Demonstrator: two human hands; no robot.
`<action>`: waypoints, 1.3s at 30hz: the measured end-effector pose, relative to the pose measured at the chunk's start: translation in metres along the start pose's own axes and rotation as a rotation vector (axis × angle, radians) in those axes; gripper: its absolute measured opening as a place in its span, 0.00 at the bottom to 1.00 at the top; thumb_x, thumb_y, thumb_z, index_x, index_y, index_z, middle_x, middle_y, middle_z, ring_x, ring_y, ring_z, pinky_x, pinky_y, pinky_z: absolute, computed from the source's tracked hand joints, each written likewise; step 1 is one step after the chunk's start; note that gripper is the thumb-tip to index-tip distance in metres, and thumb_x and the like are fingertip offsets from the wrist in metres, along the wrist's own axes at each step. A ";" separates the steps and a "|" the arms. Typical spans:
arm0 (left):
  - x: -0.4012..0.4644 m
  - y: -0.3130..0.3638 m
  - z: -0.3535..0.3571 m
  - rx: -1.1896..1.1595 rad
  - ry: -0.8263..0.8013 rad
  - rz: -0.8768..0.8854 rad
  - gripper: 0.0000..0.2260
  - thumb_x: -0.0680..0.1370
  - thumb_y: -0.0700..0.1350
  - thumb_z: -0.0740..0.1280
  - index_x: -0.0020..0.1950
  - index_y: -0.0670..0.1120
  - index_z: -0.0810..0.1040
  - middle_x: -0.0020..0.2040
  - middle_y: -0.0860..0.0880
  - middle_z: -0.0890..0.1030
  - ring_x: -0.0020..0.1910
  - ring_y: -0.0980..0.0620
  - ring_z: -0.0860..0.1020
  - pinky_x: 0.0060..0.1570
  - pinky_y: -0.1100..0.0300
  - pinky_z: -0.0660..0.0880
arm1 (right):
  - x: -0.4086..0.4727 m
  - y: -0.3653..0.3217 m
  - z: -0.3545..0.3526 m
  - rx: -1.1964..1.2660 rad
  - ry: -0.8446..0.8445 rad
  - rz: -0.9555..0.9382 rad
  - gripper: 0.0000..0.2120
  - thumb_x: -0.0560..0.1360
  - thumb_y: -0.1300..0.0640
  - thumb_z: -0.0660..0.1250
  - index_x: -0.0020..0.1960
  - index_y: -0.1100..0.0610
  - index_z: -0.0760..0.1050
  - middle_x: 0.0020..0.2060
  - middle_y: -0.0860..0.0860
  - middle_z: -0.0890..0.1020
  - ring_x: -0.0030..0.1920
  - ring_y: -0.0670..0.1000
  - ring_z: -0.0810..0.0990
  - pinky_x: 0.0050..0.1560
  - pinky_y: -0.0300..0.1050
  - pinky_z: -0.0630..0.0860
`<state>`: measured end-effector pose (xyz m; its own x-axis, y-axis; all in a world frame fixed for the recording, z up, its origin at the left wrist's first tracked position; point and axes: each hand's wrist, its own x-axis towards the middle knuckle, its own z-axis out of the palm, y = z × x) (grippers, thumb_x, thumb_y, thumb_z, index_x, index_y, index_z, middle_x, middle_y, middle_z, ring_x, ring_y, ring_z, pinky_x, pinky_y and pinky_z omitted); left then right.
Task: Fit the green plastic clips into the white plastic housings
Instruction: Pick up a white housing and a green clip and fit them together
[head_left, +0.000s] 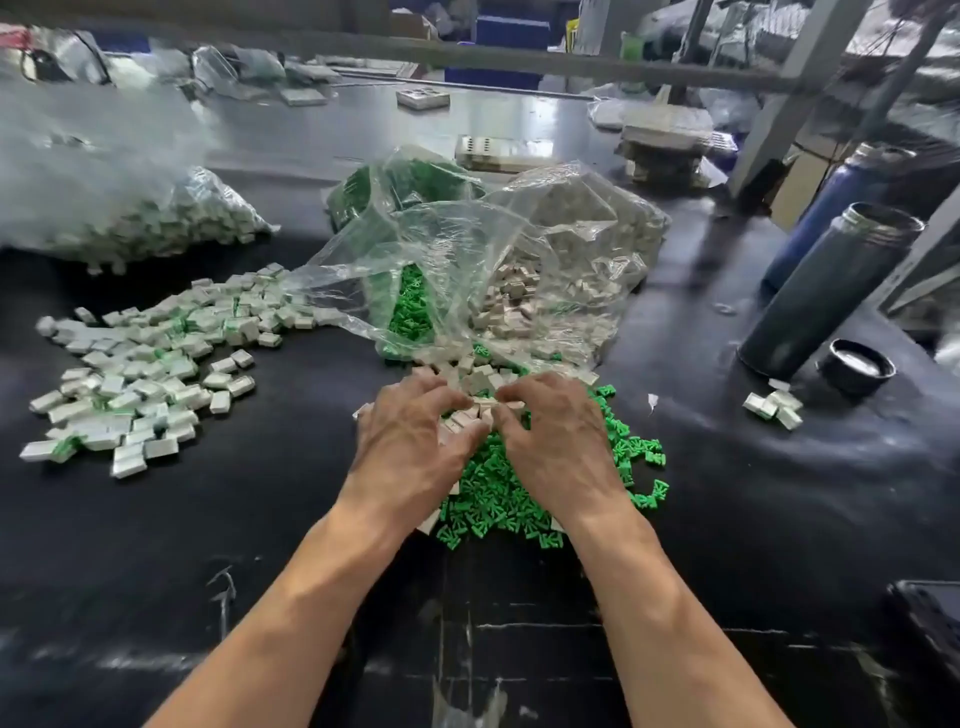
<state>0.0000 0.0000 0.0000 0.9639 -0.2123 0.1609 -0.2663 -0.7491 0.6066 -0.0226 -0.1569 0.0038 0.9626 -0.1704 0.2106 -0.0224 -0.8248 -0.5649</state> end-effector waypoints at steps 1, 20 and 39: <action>0.000 -0.002 0.002 0.011 0.006 0.013 0.15 0.78 0.61 0.69 0.63 0.59 0.81 0.72 0.57 0.72 0.73 0.56 0.63 0.69 0.53 0.56 | 0.000 -0.001 0.002 -0.020 -0.008 -0.023 0.11 0.82 0.49 0.66 0.62 0.50 0.81 0.61 0.48 0.79 0.65 0.50 0.71 0.66 0.48 0.66; 0.002 -0.008 0.006 0.027 0.057 0.083 0.10 0.77 0.55 0.73 0.57 0.56 0.83 0.68 0.56 0.75 0.71 0.55 0.66 0.63 0.62 0.53 | 0.001 0.001 0.010 -0.073 0.019 -0.058 0.08 0.81 0.50 0.69 0.58 0.50 0.82 0.56 0.45 0.79 0.61 0.48 0.72 0.67 0.48 0.67; -0.001 -0.010 -0.015 -0.620 0.100 -0.022 0.09 0.80 0.46 0.72 0.59 0.56 0.83 0.50 0.56 0.85 0.51 0.61 0.82 0.49 0.67 0.79 | -0.012 0.011 -0.013 -0.059 -0.201 -0.093 0.12 0.74 0.39 0.73 0.55 0.39 0.82 0.52 0.37 0.76 0.61 0.45 0.69 0.66 0.48 0.66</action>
<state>0.0020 0.0176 0.0054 0.9731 -0.1189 0.1973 -0.2212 -0.2432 0.9444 -0.0378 -0.1706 0.0057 0.9955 0.0139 0.0936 0.0592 -0.8631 -0.5016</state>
